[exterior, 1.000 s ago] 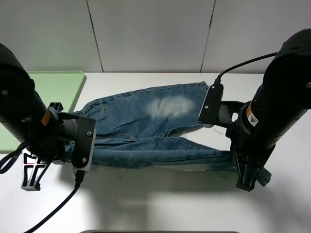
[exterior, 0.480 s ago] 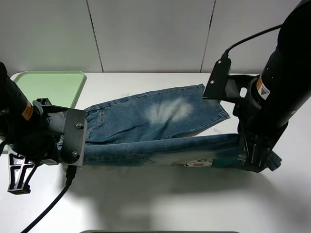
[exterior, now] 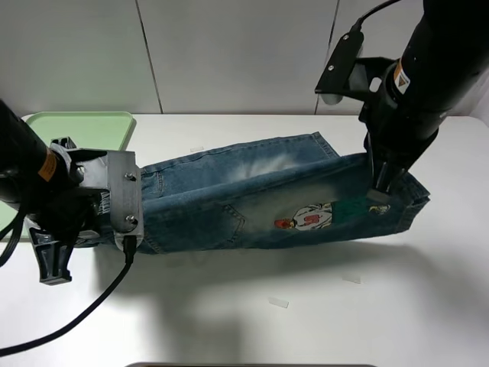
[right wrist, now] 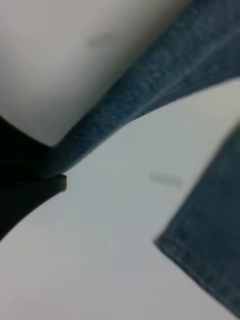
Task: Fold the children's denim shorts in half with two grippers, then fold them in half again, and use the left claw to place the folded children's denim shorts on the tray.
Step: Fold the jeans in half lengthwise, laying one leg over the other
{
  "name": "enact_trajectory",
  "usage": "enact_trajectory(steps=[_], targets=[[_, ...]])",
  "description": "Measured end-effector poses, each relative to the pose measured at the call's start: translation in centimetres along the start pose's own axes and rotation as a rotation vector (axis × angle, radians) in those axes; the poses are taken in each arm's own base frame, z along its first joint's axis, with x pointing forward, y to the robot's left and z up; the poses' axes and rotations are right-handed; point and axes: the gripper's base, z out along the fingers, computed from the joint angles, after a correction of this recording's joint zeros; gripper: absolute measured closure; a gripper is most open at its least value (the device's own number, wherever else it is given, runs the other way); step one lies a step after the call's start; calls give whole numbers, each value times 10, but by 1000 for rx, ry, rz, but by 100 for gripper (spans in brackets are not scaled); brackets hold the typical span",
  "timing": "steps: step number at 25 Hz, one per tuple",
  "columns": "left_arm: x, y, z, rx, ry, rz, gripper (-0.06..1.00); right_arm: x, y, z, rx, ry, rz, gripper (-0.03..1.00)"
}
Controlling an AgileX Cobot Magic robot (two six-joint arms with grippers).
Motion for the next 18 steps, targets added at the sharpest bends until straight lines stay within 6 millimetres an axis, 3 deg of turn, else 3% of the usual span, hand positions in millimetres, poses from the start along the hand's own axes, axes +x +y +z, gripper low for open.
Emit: enact_trajectory(steps=[10,18], targets=[[0,17,13,-40,-11,-75,91,-34,-27,2,31,-33,-48,100],[2,54,19,-105,-1,-204,91,-53,-33,25,63,-23,-113,100]])
